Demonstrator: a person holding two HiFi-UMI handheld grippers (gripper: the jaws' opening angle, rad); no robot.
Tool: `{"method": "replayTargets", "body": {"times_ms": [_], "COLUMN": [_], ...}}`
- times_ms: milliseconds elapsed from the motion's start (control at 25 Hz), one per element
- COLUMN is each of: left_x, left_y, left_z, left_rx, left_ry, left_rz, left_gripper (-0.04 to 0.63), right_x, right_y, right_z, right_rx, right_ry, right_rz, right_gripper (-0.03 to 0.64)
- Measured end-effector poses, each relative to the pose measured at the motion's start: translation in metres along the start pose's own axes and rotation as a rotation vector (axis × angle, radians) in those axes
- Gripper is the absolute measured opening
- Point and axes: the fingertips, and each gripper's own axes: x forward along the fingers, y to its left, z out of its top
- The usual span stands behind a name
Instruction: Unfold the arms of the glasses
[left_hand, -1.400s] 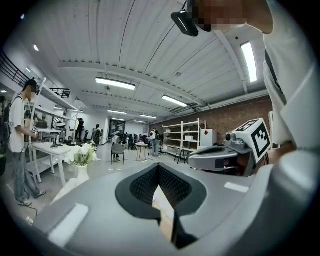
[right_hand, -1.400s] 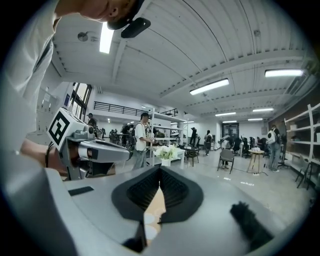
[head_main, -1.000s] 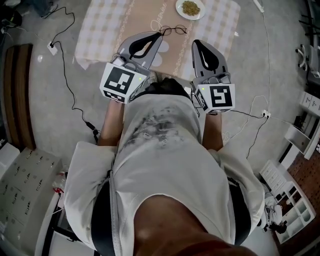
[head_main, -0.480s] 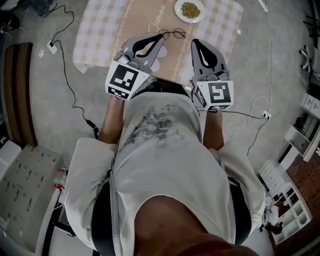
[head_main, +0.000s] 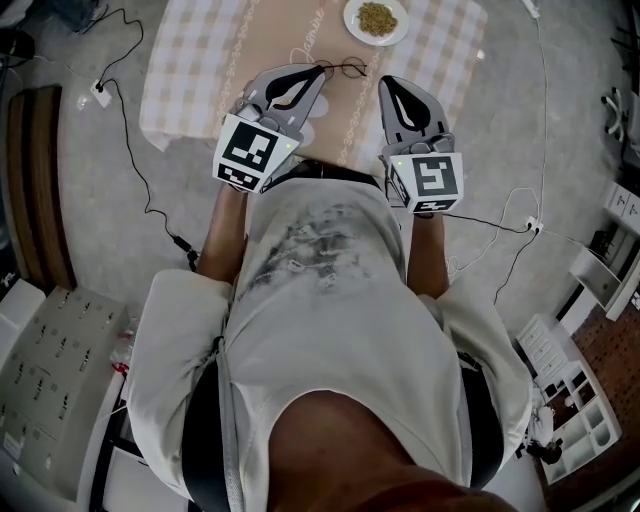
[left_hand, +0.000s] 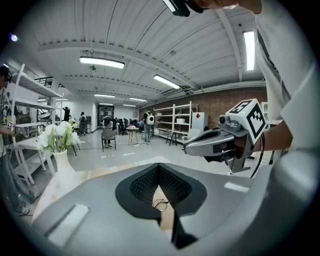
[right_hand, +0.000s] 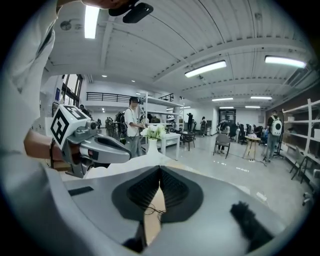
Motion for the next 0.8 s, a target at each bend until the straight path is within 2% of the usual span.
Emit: {"method": "replayTargets", "body": {"times_ms": [800], "left_x": [0.051], "left_y": [0.011], "left_z": [-0.051], "left_rx": [0.022], "left_ry": [0.146], "left_rz": [-0.063], "left_gripper": [0.011], "right_x": [0.034], "right_y": [-0.024], "right_z": [-0.053], "right_rx": [0.03], "right_ry": [0.124], "right_rz": [0.023], "right_gripper": [0.017]}}
